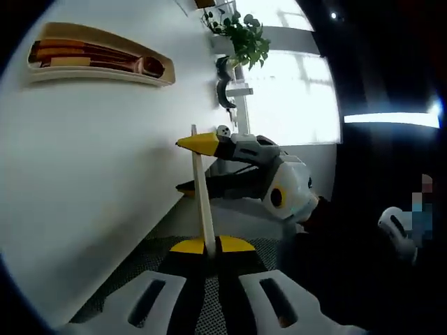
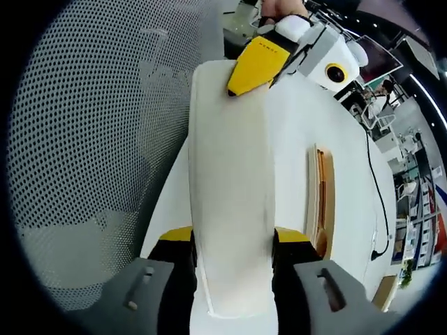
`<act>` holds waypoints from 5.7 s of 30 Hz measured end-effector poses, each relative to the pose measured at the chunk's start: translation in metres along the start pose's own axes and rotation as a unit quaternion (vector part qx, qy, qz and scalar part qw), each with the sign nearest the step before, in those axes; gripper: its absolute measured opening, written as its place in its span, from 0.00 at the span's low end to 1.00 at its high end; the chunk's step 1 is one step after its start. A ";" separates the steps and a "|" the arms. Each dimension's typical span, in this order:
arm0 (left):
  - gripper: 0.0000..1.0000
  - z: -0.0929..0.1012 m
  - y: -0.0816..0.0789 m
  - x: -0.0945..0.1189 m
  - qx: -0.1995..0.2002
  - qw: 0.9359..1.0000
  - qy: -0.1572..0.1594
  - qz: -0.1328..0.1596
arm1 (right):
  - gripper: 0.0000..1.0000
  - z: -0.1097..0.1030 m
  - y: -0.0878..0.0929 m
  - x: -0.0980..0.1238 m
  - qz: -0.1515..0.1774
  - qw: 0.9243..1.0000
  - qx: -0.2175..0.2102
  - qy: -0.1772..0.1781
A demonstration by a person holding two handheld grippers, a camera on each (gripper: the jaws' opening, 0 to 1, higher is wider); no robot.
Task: Arrange the utensils inside the cutlery case until each visible utensil rests in its matching compartment.
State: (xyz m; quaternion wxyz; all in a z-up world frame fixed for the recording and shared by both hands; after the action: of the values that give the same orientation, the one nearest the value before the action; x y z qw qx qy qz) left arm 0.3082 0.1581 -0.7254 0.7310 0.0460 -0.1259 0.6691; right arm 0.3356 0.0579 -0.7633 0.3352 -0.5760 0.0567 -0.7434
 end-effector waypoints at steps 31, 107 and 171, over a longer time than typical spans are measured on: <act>0.08 -0.004 -0.104 0.043 -0.149 0.961 -0.098 0.213 | 0.39 0.111 0.031 -0.009 -0.009 0.992 -0.115 0.050; 0.47 -0.099 -0.125 0.067 -0.324 0.883 -0.320 0.116 | 0.40 0.148 0.054 -0.076 -0.136 0.973 -0.108 -0.154; 0.43 -0.099 -0.136 0.064 -0.328 0.876 -0.335 0.119 | 0.36 0.131 0.094 -0.030 -0.109 0.993 -0.027 0.023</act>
State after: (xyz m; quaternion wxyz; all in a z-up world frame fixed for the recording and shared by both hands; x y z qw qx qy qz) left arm 0.4594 0.2296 -0.7918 0.5335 0.0098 -0.5794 0.6161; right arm 0.4972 0.0422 -0.7883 0.2348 -0.5701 0.0215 -0.7870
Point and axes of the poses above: the point that each gripper's makers call its tool centre point, and the gripper's own axes: x roughly backward along the fingers, z roughly to its right, y roughly out of its underside, the point moved 3 cm from there along x, roughly backward along the fingers, and after that the axes turned 8 degrees about z, right-handed, at the moved point
